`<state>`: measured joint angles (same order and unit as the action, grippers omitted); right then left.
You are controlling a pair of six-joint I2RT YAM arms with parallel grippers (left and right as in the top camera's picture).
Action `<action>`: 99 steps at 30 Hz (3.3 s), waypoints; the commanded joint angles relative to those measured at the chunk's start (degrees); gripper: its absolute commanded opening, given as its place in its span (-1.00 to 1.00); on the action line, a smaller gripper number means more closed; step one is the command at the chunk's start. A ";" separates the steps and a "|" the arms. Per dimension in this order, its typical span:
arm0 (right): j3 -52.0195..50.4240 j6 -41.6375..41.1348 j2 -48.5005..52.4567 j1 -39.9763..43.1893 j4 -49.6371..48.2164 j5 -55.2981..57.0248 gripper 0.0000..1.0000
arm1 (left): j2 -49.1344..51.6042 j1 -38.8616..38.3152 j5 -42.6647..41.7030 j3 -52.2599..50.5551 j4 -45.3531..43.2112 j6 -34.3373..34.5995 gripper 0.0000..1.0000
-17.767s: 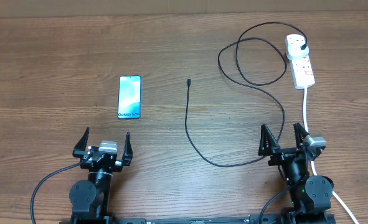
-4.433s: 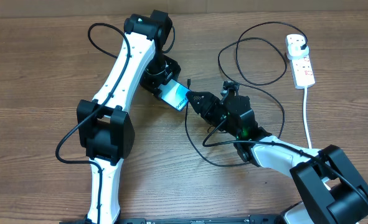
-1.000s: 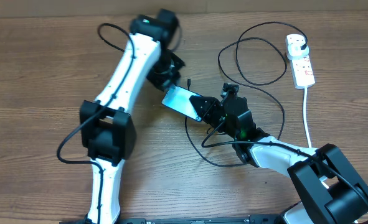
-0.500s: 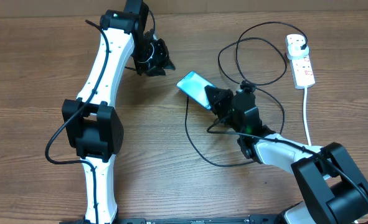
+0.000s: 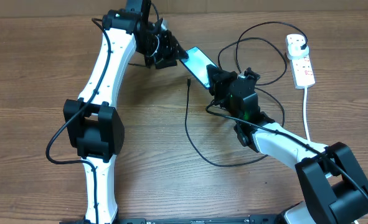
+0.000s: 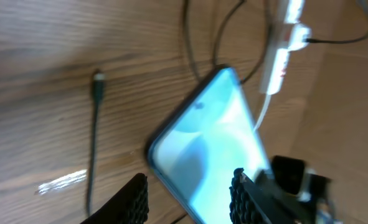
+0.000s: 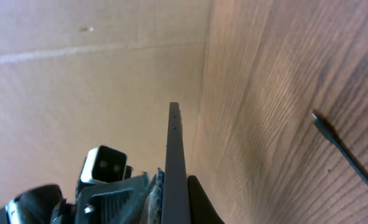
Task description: Plug charger to phone and switch on socket
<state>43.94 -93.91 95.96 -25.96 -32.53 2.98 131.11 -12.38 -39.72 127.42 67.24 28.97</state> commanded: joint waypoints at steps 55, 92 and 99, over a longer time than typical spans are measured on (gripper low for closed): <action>2.69 -17.09 -0.68 -4.11 -10.73 -24.55 -0.93 | -0.61 -7.93 2.64 0.57 -22.32 15.04 -0.91; 2.67 -7.58 -0.68 -4.11 -10.40 -30.10 -0.93 | -0.61 -1.99 -33.86 0.57 -22.25 13.84 -0.69; 2.69 -7.85 -0.68 -4.11 -10.78 -30.08 -0.93 | -0.61 -2.97 -30.69 0.57 -22.08 13.88 -0.60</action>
<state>46.76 -101.95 94.87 -25.52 -44.66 -14.76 131.31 -11.68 -64.95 127.11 46.63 46.00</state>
